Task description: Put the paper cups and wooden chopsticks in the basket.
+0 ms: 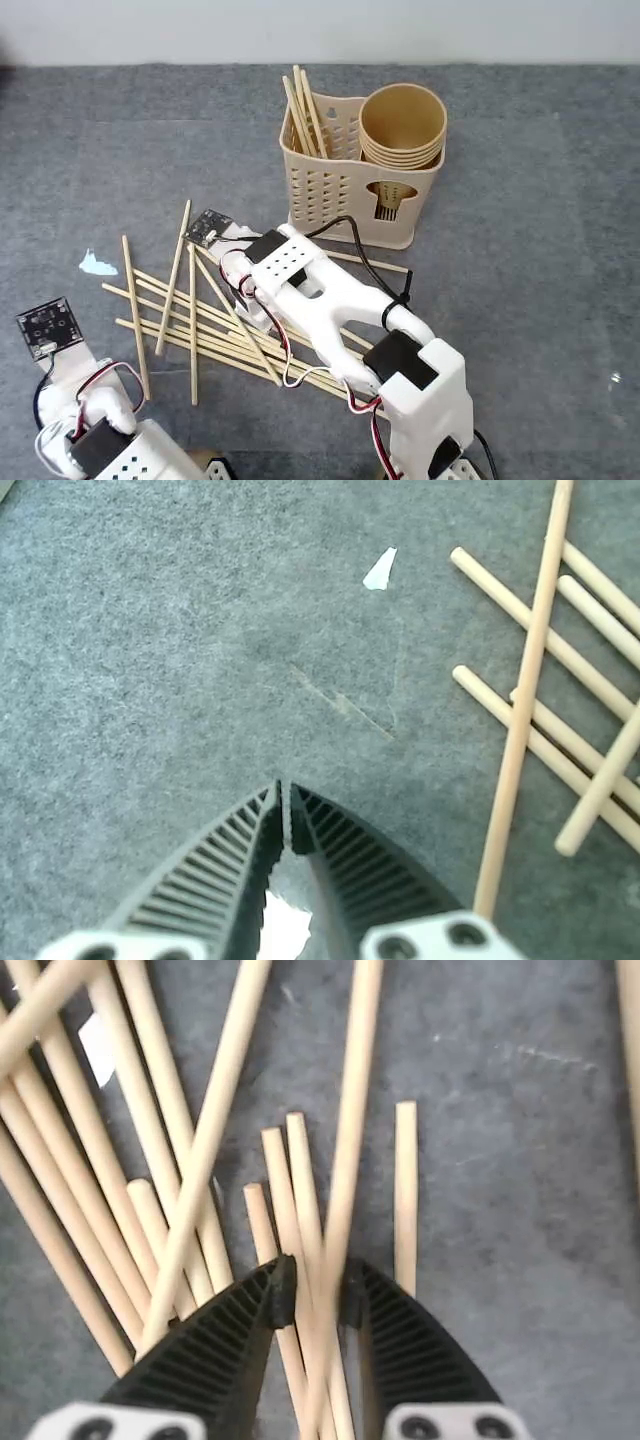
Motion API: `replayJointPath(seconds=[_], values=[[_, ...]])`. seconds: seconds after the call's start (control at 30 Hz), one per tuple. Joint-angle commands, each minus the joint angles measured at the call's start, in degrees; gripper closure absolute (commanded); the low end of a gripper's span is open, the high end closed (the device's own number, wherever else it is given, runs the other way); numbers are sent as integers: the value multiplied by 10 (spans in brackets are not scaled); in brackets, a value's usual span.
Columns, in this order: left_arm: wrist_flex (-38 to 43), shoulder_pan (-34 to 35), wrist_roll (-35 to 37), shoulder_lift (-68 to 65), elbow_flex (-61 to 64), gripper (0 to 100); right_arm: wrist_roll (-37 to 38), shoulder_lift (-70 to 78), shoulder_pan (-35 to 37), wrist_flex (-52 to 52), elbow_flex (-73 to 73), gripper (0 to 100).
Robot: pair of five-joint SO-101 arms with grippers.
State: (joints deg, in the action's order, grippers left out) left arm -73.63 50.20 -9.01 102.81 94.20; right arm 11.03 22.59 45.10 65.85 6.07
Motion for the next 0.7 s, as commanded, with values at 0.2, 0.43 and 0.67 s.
replayJointPath(seconds=[0.2,0.43,0.67], values=[[10,-4,-4,-2,-4,985,9,43,-4,-14,-11,910],[10,-4,-4,-2,-4,985,9,52,-17,7,-63,901],[10,-4,-4,-2,-4,985,34,51,-48,7,-88,904]])
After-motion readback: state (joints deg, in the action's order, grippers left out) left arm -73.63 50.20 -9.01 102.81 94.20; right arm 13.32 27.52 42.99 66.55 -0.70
